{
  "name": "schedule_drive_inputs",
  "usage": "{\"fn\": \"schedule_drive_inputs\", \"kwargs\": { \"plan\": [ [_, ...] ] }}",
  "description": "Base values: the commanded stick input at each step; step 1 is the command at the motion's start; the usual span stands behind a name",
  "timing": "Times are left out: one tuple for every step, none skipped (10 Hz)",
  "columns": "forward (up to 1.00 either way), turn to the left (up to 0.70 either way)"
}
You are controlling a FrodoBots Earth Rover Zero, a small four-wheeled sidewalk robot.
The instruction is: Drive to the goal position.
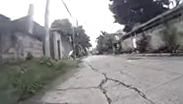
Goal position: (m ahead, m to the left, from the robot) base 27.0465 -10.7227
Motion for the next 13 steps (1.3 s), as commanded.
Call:
{"fn": "schedule_drive_inputs", "kwargs": {
  "plan": [
    [0.70, -0.35],
    [0.70, -0.35],
    [0.70, 0.00],
    [0.70, 0.00],
    [0.70, 0.00],
    [0.70, 0.00],
    [0.70, 0.00],
    [0.70, 0.00],
    [0.70, 0.00],
    [0.70, 0.00],
    [0.70, 0.00],
    [0.70, 0.00],
    [0.70, 0.00]
  ]
}}
